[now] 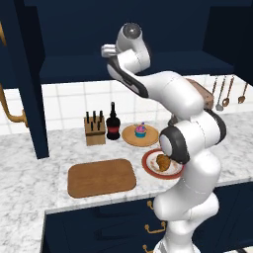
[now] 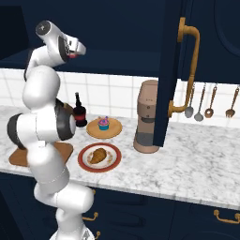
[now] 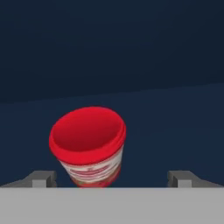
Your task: From the different types of pastries on the counter, select a croissant and place it on the cutting board. Then retrieve a jar of jam from the cabinet and place it alongside the croissant on the cutting board.
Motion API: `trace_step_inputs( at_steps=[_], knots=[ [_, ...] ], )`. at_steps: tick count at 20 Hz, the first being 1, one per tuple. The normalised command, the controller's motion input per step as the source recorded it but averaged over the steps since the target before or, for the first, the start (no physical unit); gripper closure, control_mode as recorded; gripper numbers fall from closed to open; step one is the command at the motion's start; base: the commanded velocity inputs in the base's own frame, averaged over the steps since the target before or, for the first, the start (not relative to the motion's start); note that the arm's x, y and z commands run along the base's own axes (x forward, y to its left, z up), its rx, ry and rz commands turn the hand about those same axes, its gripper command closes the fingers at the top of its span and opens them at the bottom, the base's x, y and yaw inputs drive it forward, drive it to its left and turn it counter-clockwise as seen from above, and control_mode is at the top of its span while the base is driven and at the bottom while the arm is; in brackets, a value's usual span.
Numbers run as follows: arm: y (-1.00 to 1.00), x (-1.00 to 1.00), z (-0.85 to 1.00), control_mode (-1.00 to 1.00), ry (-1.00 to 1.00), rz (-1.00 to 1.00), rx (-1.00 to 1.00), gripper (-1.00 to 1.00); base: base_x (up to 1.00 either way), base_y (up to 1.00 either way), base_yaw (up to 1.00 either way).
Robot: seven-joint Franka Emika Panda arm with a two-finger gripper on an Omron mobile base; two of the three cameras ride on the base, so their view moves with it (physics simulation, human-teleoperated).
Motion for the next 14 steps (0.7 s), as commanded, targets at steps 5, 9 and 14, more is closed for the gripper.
trace_step_inputs(
  at_steps=[5, 9, 14],
  knots=[
    [0.19, 0.50, 0.00, -1.00, 0.06, 0.00, 0.05, -1.00, 0.00, 0.00, 0.00],
    [0.15, 0.52, -0.06, -1.00, 0.03, 0.01, 0.02, -1.00, 0.00, 0.00, 0.00],
    [0.02, 0.38, -0.27, -1.00, 0.00, 0.01, 0.00, 1.00, 0.00, 0.00, 0.00]
  ],
)
